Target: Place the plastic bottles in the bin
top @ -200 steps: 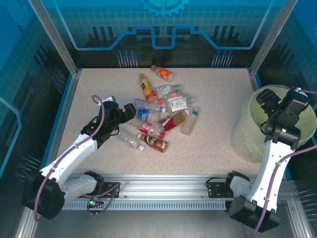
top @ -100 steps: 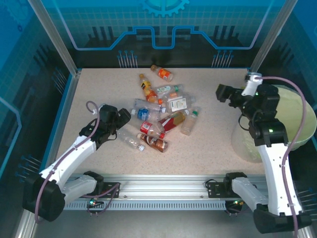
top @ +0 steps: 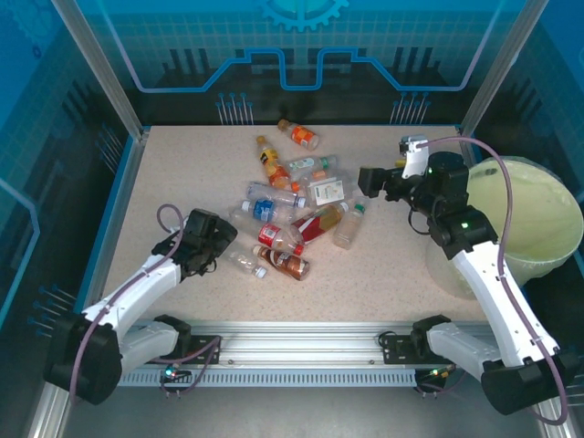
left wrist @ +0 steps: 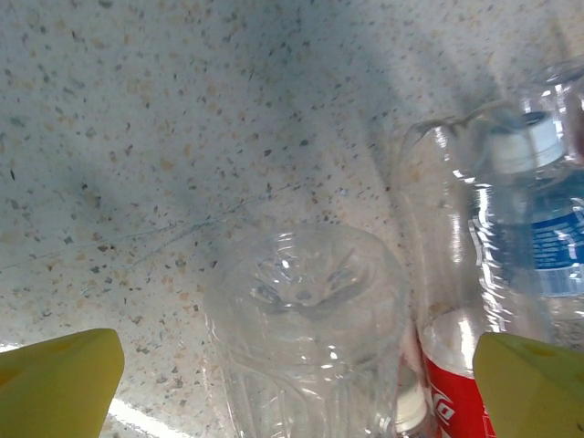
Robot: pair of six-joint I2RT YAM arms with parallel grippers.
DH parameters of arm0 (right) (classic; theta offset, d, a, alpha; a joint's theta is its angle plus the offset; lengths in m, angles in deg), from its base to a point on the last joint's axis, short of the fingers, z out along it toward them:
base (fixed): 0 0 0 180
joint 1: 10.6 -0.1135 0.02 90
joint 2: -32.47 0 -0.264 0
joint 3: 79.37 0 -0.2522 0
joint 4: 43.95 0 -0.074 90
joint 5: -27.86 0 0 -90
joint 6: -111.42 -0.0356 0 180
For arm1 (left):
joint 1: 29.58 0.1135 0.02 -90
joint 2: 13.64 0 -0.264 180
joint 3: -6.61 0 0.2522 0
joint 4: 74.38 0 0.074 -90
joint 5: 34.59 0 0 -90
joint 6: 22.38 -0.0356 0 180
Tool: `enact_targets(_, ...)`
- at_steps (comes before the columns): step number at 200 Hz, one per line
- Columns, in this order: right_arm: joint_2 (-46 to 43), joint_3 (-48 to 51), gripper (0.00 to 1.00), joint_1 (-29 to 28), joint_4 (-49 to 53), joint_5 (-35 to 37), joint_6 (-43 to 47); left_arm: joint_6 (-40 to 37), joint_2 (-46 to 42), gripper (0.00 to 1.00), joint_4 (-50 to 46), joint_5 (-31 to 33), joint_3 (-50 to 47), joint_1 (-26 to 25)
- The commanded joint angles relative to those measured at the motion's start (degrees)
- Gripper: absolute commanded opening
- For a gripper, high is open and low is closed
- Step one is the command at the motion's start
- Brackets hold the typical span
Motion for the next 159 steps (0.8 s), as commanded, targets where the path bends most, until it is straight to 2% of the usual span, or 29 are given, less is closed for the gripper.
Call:
enact_targets(1, -0.30, 0.95, 1.00, -0.83, -3.17, -3.72, -0.93, 2.46, 2.79, 0.99, 3.39, -1.38, -1.11, 0.56)
enact_targets(36, -1.58, 2.35, 1.00, -0.95, -3.16, -5.75, 0.44, 0.00, 7.05, 0.97, 10.74, -2.69, -2.77, 0.64)
enact_targets(82, -3.34, 5.18, 1.00, -1.10, -5.56, -7.63, -0.19, -1.11, 11.36, 0.74, 15.34, -2.70, -3.87, 0.91)
enact_targets(121, -3.15, 6.13, 1.00, -1.65, -7.83, -9.44, -0.93, -5.66, 9.45, 0.60, 17.67, -2.66, -3.89, 1.08)
enact_targets(159, -2.19, 6.00, 1.00, -2.04, -8.67, -9.82, -1.18, -13.48, 3.89, 0.54, 18.44, -4.63, -2.14, 1.00)
